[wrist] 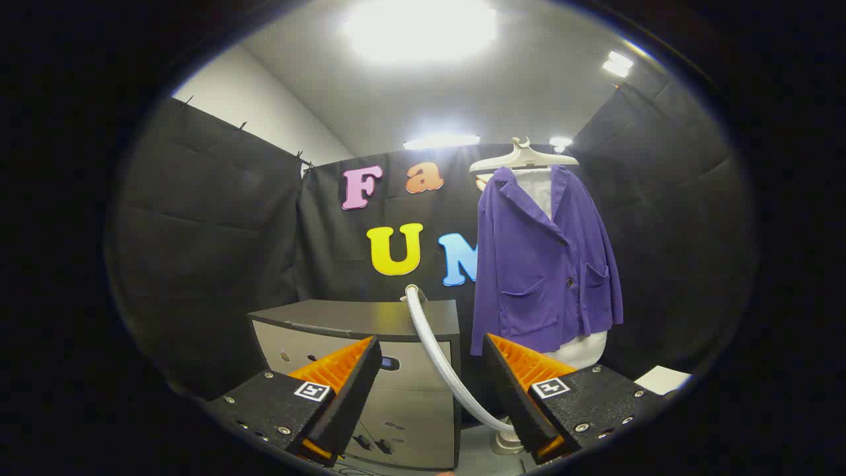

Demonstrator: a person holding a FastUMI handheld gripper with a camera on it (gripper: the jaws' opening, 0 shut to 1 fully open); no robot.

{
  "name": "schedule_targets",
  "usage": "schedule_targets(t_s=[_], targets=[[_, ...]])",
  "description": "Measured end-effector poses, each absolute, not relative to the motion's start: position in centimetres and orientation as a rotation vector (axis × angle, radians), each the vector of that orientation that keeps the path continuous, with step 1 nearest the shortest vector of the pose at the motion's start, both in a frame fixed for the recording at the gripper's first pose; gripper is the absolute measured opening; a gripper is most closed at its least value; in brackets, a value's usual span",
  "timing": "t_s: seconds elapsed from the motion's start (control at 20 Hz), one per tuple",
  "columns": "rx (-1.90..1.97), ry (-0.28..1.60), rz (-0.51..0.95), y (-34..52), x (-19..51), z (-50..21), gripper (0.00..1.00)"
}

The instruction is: Iron the clothes twice with a garment steamer, once on the left side and once on the right side.

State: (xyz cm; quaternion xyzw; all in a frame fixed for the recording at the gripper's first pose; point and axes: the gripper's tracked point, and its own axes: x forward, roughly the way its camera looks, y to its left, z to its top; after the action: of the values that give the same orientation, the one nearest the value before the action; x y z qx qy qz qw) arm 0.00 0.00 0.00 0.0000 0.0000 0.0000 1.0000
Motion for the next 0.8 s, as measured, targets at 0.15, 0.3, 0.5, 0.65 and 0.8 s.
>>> schedule_targets(t_s=[0.15, 0.3, 0.5, 0.65, 0.8], targets=[[-0.005, 0.01, 0.015, 0.25, -0.31, 0.02, 0.94], [-0.012, 0.013, 0.026, 0.22, -0.55, 0.02, 0.94], [-0.007, 0.026, 0.034, 0.19, -0.52, -0.09, 0.94], [-0.006, 0.026, 0.032, 0.22, -0.64, 0.04, 0.94], [0.001, 0.023, 0.03, 0.12, -0.77, 0.08, 0.94]])
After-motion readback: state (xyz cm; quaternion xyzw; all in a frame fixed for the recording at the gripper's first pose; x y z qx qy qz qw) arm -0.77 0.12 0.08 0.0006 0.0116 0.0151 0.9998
